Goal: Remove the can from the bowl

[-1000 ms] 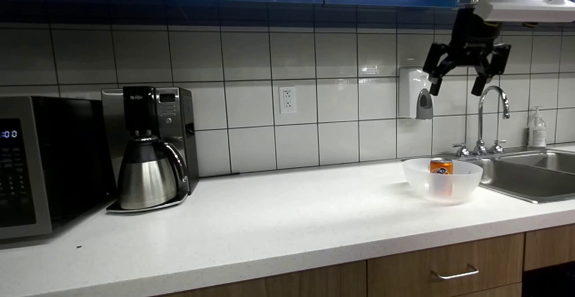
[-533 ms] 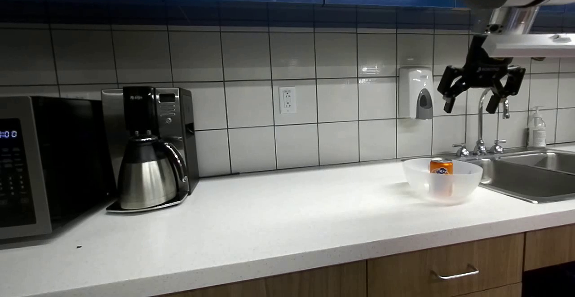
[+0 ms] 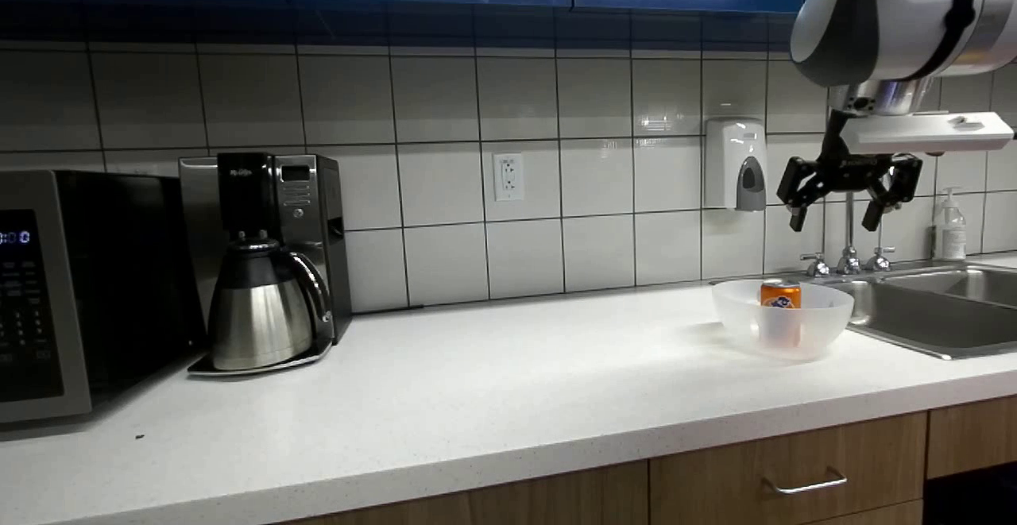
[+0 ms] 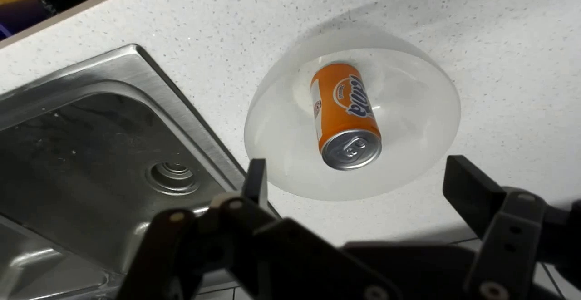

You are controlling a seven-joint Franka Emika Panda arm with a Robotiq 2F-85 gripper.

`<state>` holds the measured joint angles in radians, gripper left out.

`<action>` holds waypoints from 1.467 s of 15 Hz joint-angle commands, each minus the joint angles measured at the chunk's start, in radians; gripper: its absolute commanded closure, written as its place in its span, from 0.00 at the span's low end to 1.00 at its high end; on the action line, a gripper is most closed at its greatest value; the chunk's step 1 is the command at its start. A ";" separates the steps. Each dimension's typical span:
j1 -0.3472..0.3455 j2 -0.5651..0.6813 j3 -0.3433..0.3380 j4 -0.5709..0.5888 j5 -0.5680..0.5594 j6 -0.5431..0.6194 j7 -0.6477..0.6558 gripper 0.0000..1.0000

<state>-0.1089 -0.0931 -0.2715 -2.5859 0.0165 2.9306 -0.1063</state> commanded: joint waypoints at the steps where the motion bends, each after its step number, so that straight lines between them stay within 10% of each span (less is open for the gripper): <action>1: -0.030 0.131 0.030 0.084 -0.001 0.043 0.029 0.00; 22: 0.077 0.588 0.011 0.463 -0.035 0.051 0.201 0.00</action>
<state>-0.0425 0.4638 -0.2486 -2.1710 -0.0029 2.9950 0.0606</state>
